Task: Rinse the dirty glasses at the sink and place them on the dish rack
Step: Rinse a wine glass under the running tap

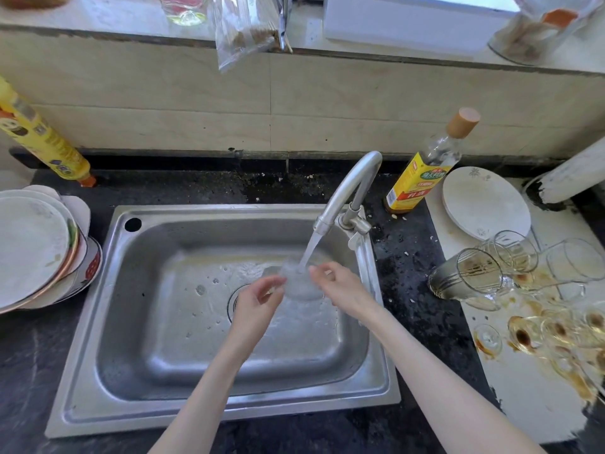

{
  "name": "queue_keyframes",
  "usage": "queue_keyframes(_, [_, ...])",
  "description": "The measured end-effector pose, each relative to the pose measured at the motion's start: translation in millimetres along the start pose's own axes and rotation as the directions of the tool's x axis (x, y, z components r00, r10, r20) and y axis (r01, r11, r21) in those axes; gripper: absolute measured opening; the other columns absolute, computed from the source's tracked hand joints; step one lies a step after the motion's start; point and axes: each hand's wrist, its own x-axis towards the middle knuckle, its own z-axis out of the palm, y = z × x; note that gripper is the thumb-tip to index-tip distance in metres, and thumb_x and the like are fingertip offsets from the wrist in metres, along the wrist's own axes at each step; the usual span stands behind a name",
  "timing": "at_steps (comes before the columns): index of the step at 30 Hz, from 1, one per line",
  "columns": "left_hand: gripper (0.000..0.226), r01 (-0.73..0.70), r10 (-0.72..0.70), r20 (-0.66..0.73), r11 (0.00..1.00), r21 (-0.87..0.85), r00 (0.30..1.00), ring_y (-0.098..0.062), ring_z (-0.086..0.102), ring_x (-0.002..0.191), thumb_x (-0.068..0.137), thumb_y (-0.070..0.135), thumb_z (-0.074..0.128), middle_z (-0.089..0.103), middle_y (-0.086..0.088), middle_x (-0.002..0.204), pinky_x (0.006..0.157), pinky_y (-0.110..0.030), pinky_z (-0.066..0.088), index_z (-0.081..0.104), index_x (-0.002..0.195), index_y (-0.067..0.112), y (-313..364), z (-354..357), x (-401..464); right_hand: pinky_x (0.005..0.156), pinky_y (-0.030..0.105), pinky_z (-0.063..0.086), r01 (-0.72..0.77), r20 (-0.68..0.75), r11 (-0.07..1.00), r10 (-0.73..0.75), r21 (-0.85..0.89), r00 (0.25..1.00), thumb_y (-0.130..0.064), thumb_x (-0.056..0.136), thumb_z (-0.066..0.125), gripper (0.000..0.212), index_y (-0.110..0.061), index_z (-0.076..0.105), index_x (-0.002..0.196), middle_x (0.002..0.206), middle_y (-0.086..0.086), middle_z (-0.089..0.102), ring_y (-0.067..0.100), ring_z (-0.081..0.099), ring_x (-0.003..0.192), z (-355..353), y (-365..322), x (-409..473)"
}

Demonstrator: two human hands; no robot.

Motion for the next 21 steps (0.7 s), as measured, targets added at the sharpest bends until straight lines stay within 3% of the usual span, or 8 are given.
queue_keyframes(4, [0.029,-0.217,0.157,0.316,0.963,0.163,0.936,0.006,0.059,0.073,0.086,-0.006,0.059,0.067,0.011,0.084,0.069,-0.009,0.042,0.062,0.088,0.023,17.9,-8.5,-0.1,0.060,0.025,0.050,-0.041,0.040,0.978,0.034,0.202,0.999,-0.050,0.095,0.040,0.039,-0.019,0.061,0.106,0.091,-0.004,0.067,0.010,0.062,0.075,-9.7,-1.4,-1.3])
queue_keyframes(6, [0.022,-0.298,0.090,0.535,0.901,0.316,0.840,0.009,0.059,0.078,0.087,0.004,0.063,0.067,0.023,0.085,0.072,-0.006,0.041,0.066,0.088,0.026,33.2,-9.7,0.9,0.042,0.015,0.038,-0.061,0.088,0.970,0.041,0.237,0.995,-0.046,0.099,0.033,0.042,-0.017,0.063,0.093,0.054,-0.016,0.060,-0.002,0.053,0.044,-11.6,-4.5,-2.5])
queue_keyframes(8, [0.018,-0.375,0.001,0.678,0.834,0.405,0.735,0.008,0.059,0.094,0.088,0.013,0.064,0.065,0.030,0.097,0.083,-0.004,0.039,0.070,0.100,0.026,44.7,-7.0,2.0,0.036,0.015,0.027,-0.082,0.154,0.968,0.046,0.236,0.987,-0.044,0.101,0.026,0.049,-0.014,0.059,0.079,0.037,-0.009,0.053,0.000,0.046,0.031,-9.6,-9.5,-1.8])
queue_keyframes(10, [0.020,-0.348,-0.037,0.698,0.847,0.402,0.715,0.008,0.060,0.095,0.087,0.012,0.064,0.068,0.019,0.101,0.086,-0.004,0.039,0.071,0.104,0.020,49.6,-4.3,5.7,0.034,0.016,0.023,-0.077,0.175,0.964,0.033,0.254,0.984,-0.045,0.101,0.020,0.055,-0.013,0.057,0.076,0.037,-0.005,0.053,0.006,0.046,0.031,-9.5,-11.6,-1.1])
queue_keyframes(13, [0.016,-0.221,0.017,0.517,0.915,0.337,0.856,0.003,0.064,0.071,0.079,0.006,0.072,0.071,0.009,0.077,0.075,-0.015,0.047,0.071,0.076,0.022,52.1,-0.3,11.1,0.042,0.016,0.026,-0.025,0.093,0.953,-0.003,0.301,0.996,-0.044,0.102,0.014,0.057,-0.020,0.060,0.078,0.035,-0.014,0.046,0.003,0.039,0.037,-7.8,-8.0,0.2])
queue_keyframes(16, [0.026,-0.246,0.122,0.313,0.885,0.395,0.942,0.000,0.051,0.052,0.072,0.011,0.078,0.061,0.006,0.060,0.057,-0.021,0.042,0.057,0.061,0.022,49.3,9.0,13.0,0.052,0.014,0.035,0.035,0.030,0.944,-0.048,0.328,0.998,-0.051,0.098,0.010,0.062,-0.015,0.060,0.102,0.069,-0.016,0.053,0.001,0.047,0.060,5.7,-4.6,-0.6])
queue_keyframes(18, [0.028,-0.313,0.160,0.391,0.875,0.368,0.906,0.005,0.050,0.053,0.075,0.009,0.076,0.059,0.013,0.064,0.057,-0.015,0.040,0.053,0.065,0.023,52.0,11.5,12.4,0.065,0.023,0.047,0.016,0.018,0.926,-0.025,0.377,1.000,-0.058,0.094,0.011,0.075,-0.004,0.061,0.106,0.085,-0.003,0.065,0.013,0.061,0.078,11.5,-1.6,1.8])
queue_keyframes(21, [0.020,-0.485,0.025,0.686,0.725,0.488,0.727,0.014,0.051,0.079,0.083,0.006,0.066,0.051,0.035,0.090,0.078,-0.009,0.040,0.068,0.090,0.025,60.7,2.2,17.0,0.066,0.033,0.047,-0.042,0.070,0.906,0.014,0.420,0.997,-0.056,0.097,0.012,0.073,-0.007,0.064,0.114,0.078,0.002,0.070,0.023,0.061,0.073,6.1,-3.7,0.2])
